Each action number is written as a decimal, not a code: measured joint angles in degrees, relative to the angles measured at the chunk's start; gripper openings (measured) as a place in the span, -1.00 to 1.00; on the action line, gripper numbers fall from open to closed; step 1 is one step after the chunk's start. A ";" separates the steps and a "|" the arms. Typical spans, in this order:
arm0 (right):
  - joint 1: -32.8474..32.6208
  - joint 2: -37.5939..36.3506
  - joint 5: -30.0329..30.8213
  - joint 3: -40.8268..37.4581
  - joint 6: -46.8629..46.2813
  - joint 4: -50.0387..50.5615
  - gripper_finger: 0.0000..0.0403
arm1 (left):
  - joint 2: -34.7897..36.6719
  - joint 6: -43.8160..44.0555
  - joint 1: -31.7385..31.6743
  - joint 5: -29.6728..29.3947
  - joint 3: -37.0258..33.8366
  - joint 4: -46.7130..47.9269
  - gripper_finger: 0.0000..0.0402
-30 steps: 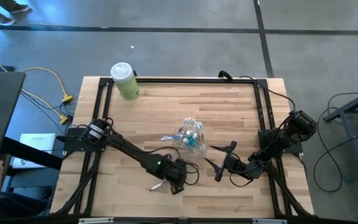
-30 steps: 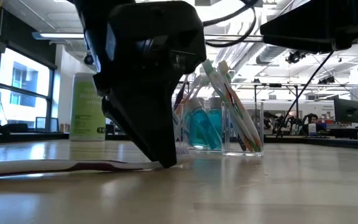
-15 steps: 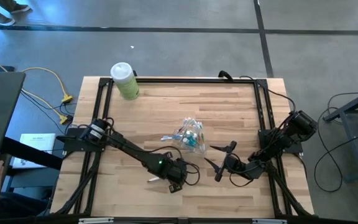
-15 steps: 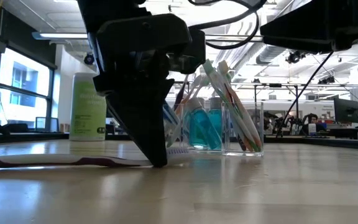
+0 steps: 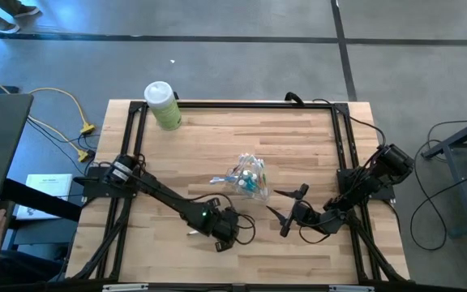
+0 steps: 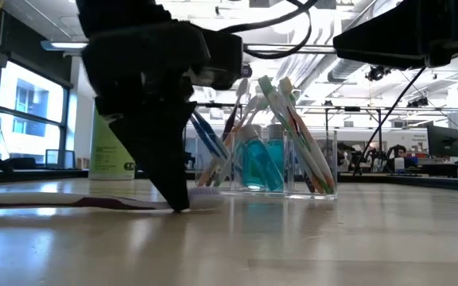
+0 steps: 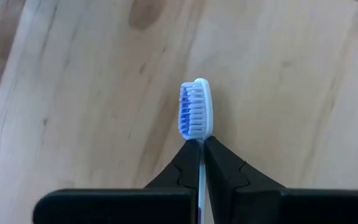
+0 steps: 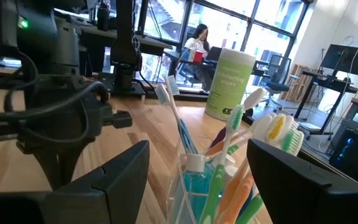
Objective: Pick & Place toothbrushing station
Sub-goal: Put the violet toothbrush into the transparent organizer
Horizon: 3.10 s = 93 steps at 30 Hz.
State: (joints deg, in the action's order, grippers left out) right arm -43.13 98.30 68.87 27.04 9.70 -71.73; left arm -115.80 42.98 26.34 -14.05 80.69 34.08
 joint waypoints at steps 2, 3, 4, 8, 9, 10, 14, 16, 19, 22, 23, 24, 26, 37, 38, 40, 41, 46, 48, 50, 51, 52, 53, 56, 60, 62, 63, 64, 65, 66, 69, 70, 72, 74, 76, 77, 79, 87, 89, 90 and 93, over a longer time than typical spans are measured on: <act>0.00 0.00 0.01 0.01 -0.01 0.03 0.30 | 0.17 0.17 0.19 0.00 0.00 -0.34 -0.98; 0.00 0.00 0.01 -0.01 -0.01 0.03 0.30 | 0.18 0.20 0.21 0.01 0.08 -0.49 -0.98; 0.00 0.00 0.01 0.01 -0.01 0.03 0.30 | 0.21 0.22 0.27 0.01 0.10 -0.49 -0.99; 0.00 0.00 0.01 0.00 -0.03 0.03 0.30 | 0.30 0.37 0.62 -0.02 0.30 -0.84 -0.99; 0.00 0.00 0.00 0.00 -0.27 0.05 0.30 | 0.34 0.38 0.62 -0.01 0.32 -0.94 -0.99; 0.00 0.00 -0.01 0.01 -0.50 0.14 0.30 | 0.36 0.39 0.62 -0.01 0.32 -0.95 -0.99; 0.00 0.00 -0.01 0.01 -0.54 0.40 0.30 | 0.36 0.41 0.62 -0.01 0.37 -1.01 -0.99; 0.00 0.00 -0.01 -0.02 -0.56 0.40 0.30 | 0.40 0.61 0.62 0.10 0.41 -1.04 -1.00; 0.00 0.00 -0.01 0.01 -0.59 0.40 0.30 | 0.47 1.46 0.34 0.27 0.41 -0.50 -1.00; 0.00 0.00 -0.01 0.01 -0.62 0.40 0.30 | 0.47 1.65 0.33 0.27 0.43 0.19 -1.00; 0.00 0.00 -0.01 0.01 -0.62 0.40 0.30 | 0.28 1.67 0.31 0.32 0.44 0.24 -1.00; 0.00 0.00 0.00 0.01 -0.62 0.40 0.30 | 0.07 1.72 0.29 0.48 0.54 0.08 -1.00; 0.00 0.00 0.01 -0.01 -0.62 0.40 0.30 | -0.17 1.86 0.29 0.90 0.58 0.10 -1.00; 0.00 0.00 0.01 0.00 -1.03 0.47 0.30 | -0.74 1.86 0.41 1.16 0.73 -0.47 -0.99; 0.00 0.00 0.01 -0.01 -1.04 0.49 0.30 | -0.76 1.86 0.48 1.16 0.71 -0.45 -0.99; 0.00 0.00 0.01 0.01 -1.04 0.47 0.30 | -0.78 1.86 0.68 1.01 0.71 -0.43 -0.99; 0.00 0.00 0.01 0.01 -1.06 0.47 0.30 | -0.80 1.84 0.78 0.87 0.71 -0.41 -0.99; 0.00 0.00 0.01 0.01 -1.62 0.46 0.30 | -0.33 1.84 1.33 0.72 0.59 -0.11 -0.99; 0.00 0.00 0.01 0.01 -2.43 0.45 0.30 | -0.21 1.84 1.50 0.82 0.52 0.08 -0.99; 0.00 0.00 -0.01 0.00 -2.56 0.45 0.30 | -0.21 1.84 1.62 0.80 0.52 0.05 -0.99; 0.00 0.00 -0.01 0.01 -2.68 0.43 0.30 | -0.21 1.84 1.62 0.82 0.52 0.03 -0.99; 0.00 0.00 0.00 -0.01 -3.05 0.43 0.30 | -0.21 1.84 1.62 0.86 0.52 0.03 -0.99; 0.00 0.00 -0.02 0.00 -3.52 0.43 0.30 | -0.21 1.84 1.60 0.82 0.52 0.03 -0.99; 0.00 0.00 -0.10 -0.02 -4.10 0.43 0.30 | -0.19 1.86 1.68 0.49 0.52 -0.04 -0.99; 0.00 0.00 -0.12 0.01 -4.12 0.43 0.30 | 0.10 1.88 2.12 -0.13 0.49 0.01 -0.99; 0.00 0.00 -0.15 0.01 -4.12 0.43 0.30 | 0.12 1.90 2.21 -0.21 0.49 -0.01 -0.99; 0.00 0.00 -0.19 -0.02 -4.12 0.43 0.30 | 0.12 1.90 2.32 -0.21 0.49 -0.01 -0.99; 0.00 0.00 -0.19 0.00 -4.12 0.43 0.30 | 0.14 1.90 2.39 -0.23 0.49 -0.01 -0.99; 0.00 0.00 -0.20 -0.01 -4.12 0.43 0.30 | 0.14 1.92 2.41 -0.25 0.49 -0.01 -0.99; 0.00 0.00 -0.21 -0.01 -4.12 0.43 0.30 | 0.14 1.92 2.41 -0.25 0.49 -0.03 -0.99; 0.00 0.00 -0.21 -0.01 -4.12 0.43 0.30 | 0.14 2.03 2.41 -0.28 0.49 -0.06 -0.99; 0.01 0.00 -0.21 0.01 -4.12 0.43 0.30 | 0.14 2.05 2.41 -0.29 0.49 -0.06 -0.99; 0.00 0.00 -0.21 0.01 -4.12 0.43 0.30 | 0.16 2.05 2.41 0.00 0.49 -0.11 -0.99; 0.00 0.00 -0.21 0.01 -4.12 0.43 0.30 | 0.20 2.05 2.41 0.21 0.49 -0.17 -0.99; 0.01 0.00 -0.21 0.00 -4.12 0.43 0.30 | 0.21 2.05 2.39 0.23 0.49 -0.24 -0.99; 0.00 0.00 -0.22 -0.02 -4.12 0.43 0.30 | 0.21 2.05 2.39 0.23 0.49 -0.37 -0.99; 0.00 0.00 -0.21 -0.01 -4.12 0.43 0.30 | 0.23 1.45 2.39 0.24 0.49 -0.58 -0.99; 0.00 0.00 -0.21 0.00 -4.12 0.43 0.30 | 0.10 0.12 2.20 3.40 0.53 -0.70 -0.99; 0.02 0.00 -0.22 -0.02 -4.12 0.43 0.30 | 0.03 -0.09 1.88 5.18 0.63 -0.61 -0.99; 0.00 0.00 -0.23 -0.01 -4.12 0.43 0.30 | 0.01 -0.15 1.79 6.05 0.63 -0.42 -0.99; 0.02 0.00 -0.25 -0.01 -4.12 0.42 0.30 | -0.32 -0.41 1.49 6.48 0.73 -0.17 -0.99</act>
State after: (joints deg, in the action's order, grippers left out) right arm -43.11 98.30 68.62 27.03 5.58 -71.31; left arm -116.11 42.57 27.83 -7.57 81.43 33.91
